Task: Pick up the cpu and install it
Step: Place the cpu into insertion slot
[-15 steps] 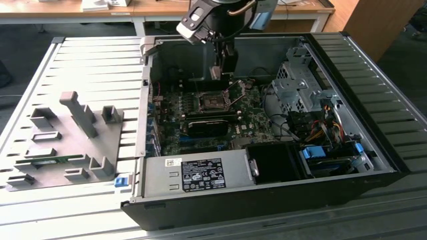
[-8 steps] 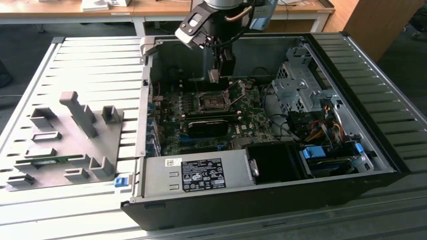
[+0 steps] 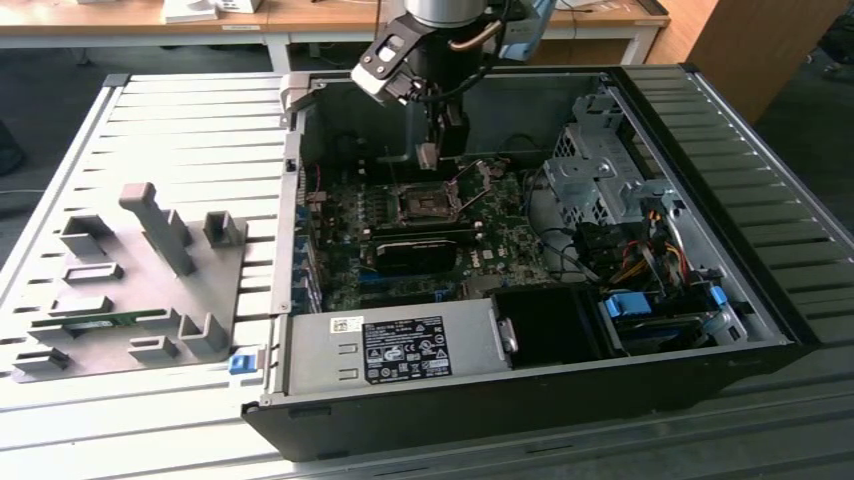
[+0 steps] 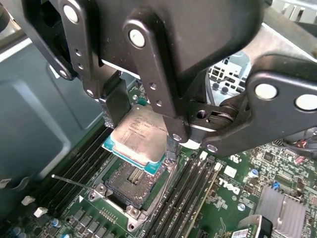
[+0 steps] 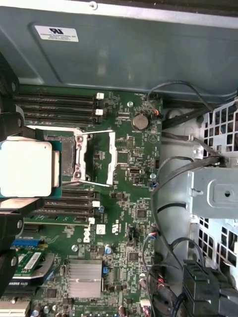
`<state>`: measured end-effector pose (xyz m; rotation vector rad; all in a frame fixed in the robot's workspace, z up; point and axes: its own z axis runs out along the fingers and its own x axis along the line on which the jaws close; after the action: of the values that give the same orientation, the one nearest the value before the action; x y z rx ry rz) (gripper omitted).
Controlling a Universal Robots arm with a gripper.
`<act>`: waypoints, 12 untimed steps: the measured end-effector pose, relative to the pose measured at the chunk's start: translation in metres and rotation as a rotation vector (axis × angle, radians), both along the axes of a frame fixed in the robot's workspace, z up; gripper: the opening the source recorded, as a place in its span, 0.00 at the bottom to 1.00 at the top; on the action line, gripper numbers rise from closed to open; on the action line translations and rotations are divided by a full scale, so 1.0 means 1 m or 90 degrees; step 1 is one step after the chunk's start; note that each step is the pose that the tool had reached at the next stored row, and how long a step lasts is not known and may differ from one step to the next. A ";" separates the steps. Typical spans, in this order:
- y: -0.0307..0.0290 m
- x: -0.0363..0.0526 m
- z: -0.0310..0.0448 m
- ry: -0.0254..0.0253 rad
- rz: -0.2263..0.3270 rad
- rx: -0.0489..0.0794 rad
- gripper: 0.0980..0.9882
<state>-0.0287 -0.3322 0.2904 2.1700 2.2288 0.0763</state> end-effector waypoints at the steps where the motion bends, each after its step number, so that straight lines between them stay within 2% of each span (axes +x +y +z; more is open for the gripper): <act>1: 0.0002 -0.0001 -0.0015 -0.0014 0.000 0.000 0.49; 4: 0.0005 -0.0013 -0.0056 -0.0071 0.000 0.000 0.49; 12: 0.0031 -0.0016 -0.0158 -0.0076 0.000 0.000 0.49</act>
<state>-0.0304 -0.3291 0.2746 2.1638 2.2224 0.0891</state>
